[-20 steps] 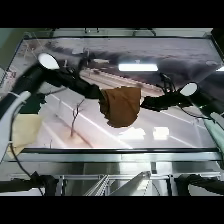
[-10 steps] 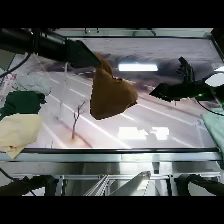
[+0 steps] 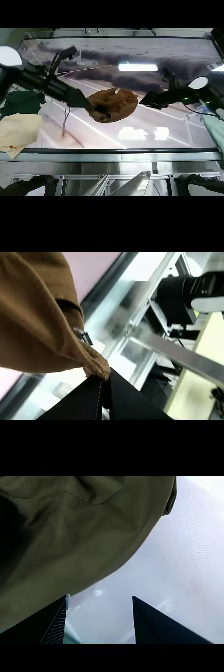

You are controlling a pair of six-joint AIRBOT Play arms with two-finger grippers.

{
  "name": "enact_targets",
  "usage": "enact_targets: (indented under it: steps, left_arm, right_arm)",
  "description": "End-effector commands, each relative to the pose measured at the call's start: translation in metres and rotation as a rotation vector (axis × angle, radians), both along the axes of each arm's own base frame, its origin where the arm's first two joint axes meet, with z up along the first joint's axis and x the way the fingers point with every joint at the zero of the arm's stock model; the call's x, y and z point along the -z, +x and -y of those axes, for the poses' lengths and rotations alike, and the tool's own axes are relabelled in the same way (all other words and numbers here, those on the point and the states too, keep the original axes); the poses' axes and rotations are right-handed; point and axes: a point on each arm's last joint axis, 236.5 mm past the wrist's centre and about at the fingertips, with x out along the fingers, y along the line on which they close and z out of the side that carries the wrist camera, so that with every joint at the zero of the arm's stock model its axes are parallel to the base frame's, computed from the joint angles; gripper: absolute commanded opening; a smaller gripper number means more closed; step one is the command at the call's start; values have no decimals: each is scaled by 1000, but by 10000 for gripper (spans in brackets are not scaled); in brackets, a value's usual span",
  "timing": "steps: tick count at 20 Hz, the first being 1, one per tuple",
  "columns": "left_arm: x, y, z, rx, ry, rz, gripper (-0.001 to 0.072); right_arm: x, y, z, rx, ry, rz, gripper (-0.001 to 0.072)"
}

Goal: Fold the shirts.

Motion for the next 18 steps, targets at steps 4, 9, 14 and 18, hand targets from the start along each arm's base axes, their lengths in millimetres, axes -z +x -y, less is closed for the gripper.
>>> enact_targets:
  steps: [4, 9, 14, 18]
  left_arm:
    - [38, -70, -27, 13, 11, -177, 16]
    - [61, -96, -48, -57, -4, -266, 16]
    - [72, -80, -56, -160, -16, -243, 16]
    - [72, -80, -56, -159, -16, -237, 16]
  right_arm:
    - [64, 25, -5, 55, -49, -37, 462]
    - [56, 62, -10, 105, -21, 22, 461]
    - [61, 53, -45, 96, 134, -63, 401]
    - [65, 41, -62, 23, 182, -74, 27]
